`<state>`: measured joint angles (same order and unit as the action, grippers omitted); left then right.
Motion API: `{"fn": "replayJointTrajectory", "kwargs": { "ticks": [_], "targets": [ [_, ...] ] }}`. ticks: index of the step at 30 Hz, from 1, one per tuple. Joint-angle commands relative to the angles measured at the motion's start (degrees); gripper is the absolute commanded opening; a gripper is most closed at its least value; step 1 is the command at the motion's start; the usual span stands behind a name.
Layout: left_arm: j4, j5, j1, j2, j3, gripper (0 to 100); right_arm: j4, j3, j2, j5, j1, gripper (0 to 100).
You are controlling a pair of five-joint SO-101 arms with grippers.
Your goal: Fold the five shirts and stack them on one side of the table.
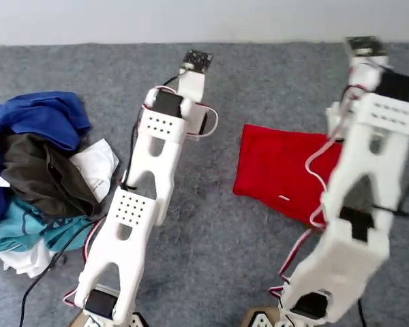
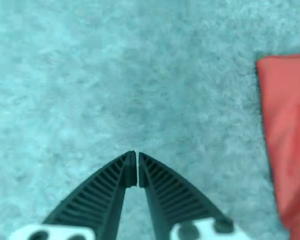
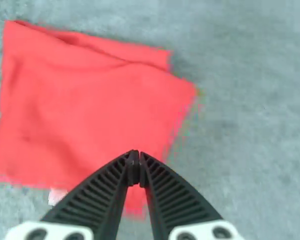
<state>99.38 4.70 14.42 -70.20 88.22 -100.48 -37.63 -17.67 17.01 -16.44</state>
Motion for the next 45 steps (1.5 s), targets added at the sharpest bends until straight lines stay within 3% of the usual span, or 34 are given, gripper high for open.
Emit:
{"fn": "replayJointTrajectory", "kwargs": {
  "ticks": [1, 6, 8, 11, 15, 20, 23, 32, 39, 41, 45],
  "targets": [
    [1.76, -1.41, -1.67, 12.40, -9.36, 1, -2.59, 11.96, 15.87, -0.35, -1.27, 0.9],
    [1.32, -4.04, -6.24, 28.57, -30.02, 1, -1.71, 35.96, 31.87, -0.79, -1.36, 2.0],
    [0.70, -4.13, -7.91, 34.02, -37.58, 1, 0.66, 44.22, 34.07, -2.99, -1.36, 8.0],
    [-2.02, -4.22, -9.23, 41.23, -50.95, 1, 3.74, 53.01, 34.77, -12.92, -0.84, 21.8],
    [-13.36, -4.22, -10.46, 51.08, -73.10, 1, 11.65, 56.79, 34.51, -22.07, 0.57, 33.6],
    [-31.82, -4.13, -10.55, 61.80, -102.99, 1, 19.56, 60.22, 32.57, -30.42, 5.49, 34.1],
    [-39.47, -4.04, -10.64, 65.85, -114.59, 1, 24.22, 61.80, 27.74, -35.52, 8.48, 34.2],
    [-46.07, -3.96, -10.64, 71.30, -124.26, 1, 38.11, 61.98, 12.09, -37.19, 8.92, 33.9],
    [-45.80, -3.96, -10.64, 71.21, -124.35, 1, 39.52, 61.80, 3.91, -37.10, 7.34, 33.7],
    [-45.80, -3.96, -10.64, 71.21, -124.44, 1, 41.10, 61.98, 3.47, -37.10, 7.34, 29.9],
    [-45.71, -3.96, -10.55, 70.95, -124.53, 1, 42.95, 61.98, 3.12, -37.01, 7.25, 12.5]
  ]
}}
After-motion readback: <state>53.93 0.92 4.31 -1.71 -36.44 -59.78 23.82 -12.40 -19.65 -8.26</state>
